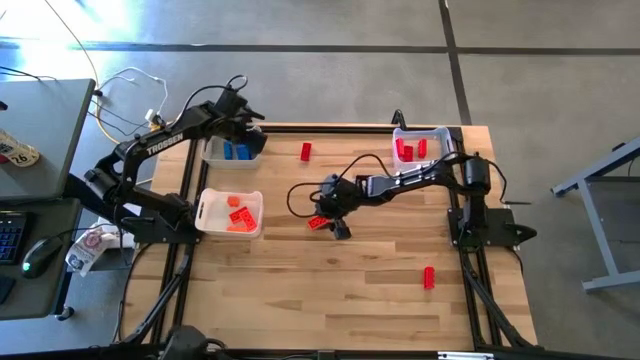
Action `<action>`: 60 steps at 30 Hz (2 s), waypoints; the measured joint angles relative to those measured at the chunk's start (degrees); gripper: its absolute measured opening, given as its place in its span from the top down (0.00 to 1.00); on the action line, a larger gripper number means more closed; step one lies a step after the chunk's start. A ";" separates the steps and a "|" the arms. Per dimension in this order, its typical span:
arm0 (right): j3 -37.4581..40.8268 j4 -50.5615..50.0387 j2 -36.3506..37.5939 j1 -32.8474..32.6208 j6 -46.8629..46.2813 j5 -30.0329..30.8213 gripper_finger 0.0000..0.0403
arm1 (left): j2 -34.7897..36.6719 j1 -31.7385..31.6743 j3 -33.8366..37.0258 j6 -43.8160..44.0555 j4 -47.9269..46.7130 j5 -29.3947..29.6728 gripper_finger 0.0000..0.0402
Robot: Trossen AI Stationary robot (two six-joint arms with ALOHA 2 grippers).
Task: Sort & place blocks by color
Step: Put the orange game piece into the white bin
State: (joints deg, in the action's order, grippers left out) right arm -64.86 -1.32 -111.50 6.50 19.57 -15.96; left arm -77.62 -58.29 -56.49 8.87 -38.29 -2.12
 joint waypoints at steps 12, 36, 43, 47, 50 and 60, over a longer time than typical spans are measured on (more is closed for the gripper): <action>-0.02 -0.57 -3.92 0.28 -0.20 2.49 0.42 | 0.00 6.46 -2.38 -0.49 -1.34 -8.34 0.42; 0.07 2.01 -1.30 -4.38 -12.33 14.32 0.72 | 0.04 18.98 -2.38 2.97 -2.38 -13.34 0.42; 0.02 4.12 0.65 -7.75 -14.67 25.38 0.72 | 0.04 22.89 -2.38 2.97 -2.22 -13.76 0.42; 0.02 5.10 1.93 -9.44 -14.64 32.16 0.72 | 0.04 25.18 -2.38 3.16 -2.19 -13.78 0.42; 0.00 6.41 3.06 -10.17 -14.44 36.92 0.72 | 0.04 26.91 -2.38 4.72 -2.11 -13.87 0.42; 0.00 11.83 4.04 -10.34 -7.61 40.75 0.72 | 0.04 32.98 -2.38 7.81 1.54 -14.27 0.42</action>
State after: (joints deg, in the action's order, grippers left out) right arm -64.86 10.50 -107.46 -3.83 11.96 24.78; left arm -77.58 -25.32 -58.87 16.68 -36.75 -16.38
